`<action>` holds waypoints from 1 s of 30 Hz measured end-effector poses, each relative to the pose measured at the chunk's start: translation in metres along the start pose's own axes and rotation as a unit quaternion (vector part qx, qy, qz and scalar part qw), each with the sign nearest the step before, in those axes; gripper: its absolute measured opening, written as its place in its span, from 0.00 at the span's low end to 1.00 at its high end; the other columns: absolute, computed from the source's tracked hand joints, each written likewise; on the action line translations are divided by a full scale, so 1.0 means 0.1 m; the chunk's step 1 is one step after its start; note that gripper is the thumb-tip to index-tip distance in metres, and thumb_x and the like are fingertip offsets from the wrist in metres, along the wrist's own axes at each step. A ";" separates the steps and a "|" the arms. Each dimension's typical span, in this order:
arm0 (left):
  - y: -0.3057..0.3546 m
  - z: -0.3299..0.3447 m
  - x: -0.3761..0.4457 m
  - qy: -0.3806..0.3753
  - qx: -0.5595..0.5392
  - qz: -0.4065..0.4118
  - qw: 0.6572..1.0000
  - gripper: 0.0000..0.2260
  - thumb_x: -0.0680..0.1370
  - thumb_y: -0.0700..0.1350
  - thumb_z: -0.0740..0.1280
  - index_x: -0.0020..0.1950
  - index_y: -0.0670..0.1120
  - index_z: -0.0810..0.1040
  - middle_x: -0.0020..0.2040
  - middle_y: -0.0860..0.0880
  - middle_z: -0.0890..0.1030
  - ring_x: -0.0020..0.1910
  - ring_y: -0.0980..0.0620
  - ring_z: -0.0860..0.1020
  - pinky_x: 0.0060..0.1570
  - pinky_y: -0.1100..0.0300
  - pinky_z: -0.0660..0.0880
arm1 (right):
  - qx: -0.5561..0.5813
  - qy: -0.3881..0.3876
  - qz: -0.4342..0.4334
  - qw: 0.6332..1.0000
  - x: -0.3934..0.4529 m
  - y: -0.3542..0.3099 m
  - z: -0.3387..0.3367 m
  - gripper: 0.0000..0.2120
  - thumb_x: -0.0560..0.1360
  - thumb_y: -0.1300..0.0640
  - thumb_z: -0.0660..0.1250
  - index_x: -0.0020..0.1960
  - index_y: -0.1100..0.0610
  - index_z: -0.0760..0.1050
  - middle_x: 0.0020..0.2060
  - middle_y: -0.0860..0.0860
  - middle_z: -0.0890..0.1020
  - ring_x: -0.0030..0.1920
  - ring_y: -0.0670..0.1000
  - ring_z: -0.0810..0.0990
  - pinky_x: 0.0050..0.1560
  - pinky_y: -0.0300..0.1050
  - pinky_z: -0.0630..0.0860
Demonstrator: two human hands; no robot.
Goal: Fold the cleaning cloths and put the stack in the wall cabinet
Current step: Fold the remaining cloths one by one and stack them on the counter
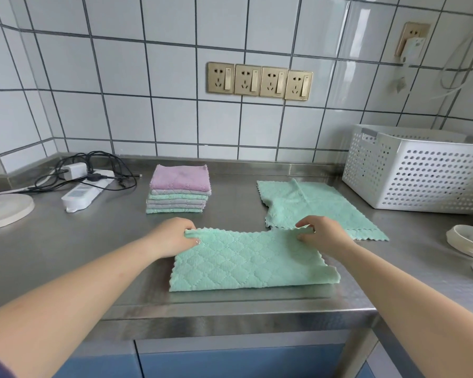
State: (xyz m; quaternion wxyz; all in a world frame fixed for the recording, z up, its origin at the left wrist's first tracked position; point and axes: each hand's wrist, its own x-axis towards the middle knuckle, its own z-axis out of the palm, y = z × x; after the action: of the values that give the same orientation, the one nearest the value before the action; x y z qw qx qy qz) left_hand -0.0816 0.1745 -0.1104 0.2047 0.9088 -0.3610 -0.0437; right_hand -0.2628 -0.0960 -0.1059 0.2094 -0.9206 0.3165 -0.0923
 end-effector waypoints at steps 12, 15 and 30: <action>0.55 0.33 -0.17 0.068 0.087 0.144 0.983 0.21 0.80 0.48 0.54 0.72 0.48 0.65 0.73 0.50 0.65 0.73 0.51 0.61 0.71 0.57 0.56 | -0.070 0.036 -0.156 0.985 -0.29 -0.59 0.28 0.19 0.80 0.52 0.57 0.70 0.51 0.68 0.72 0.49 0.66 0.70 0.52 0.67 0.70 0.50 0.63; 0.72 0.54 -0.22 -0.017 0.112 0.127 0.985 0.22 0.81 0.45 0.53 0.75 0.43 0.57 0.77 0.47 0.57 0.76 0.50 0.54 0.74 0.54 0.52 | -0.118 -0.051 -0.168 0.977 -0.44 -0.78 0.59 0.22 0.81 0.51 0.52 0.74 0.50 0.59 0.76 0.48 0.57 0.76 0.50 0.55 0.74 0.57 0.51; 0.29 0.41 -0.25 -0.077 0.135 -0.009 0.988 0.34 0.76 0.68 0.45 0.77 0.52 0.46 0.78 0.49 0.44 0.77 0.47 0.43 0.75 0.46 0.42 | -0.216 -0.081 -0.039 0.972 -0.38 -0.13 0.40 0.36 0.73 0.29 0.40 0.77 0.45 0.43 0.77 0.48 0.45 0.77 0.50 0.43 0.74 0.61 0.43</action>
State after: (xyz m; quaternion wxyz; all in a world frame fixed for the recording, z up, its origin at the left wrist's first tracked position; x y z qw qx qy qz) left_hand -0.1278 0.1584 -0.1381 0.0516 0.9251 -0.3704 -0.0657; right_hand -0.2735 -0.0496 -0.1368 0.0263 -0.9599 0.2753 0.0452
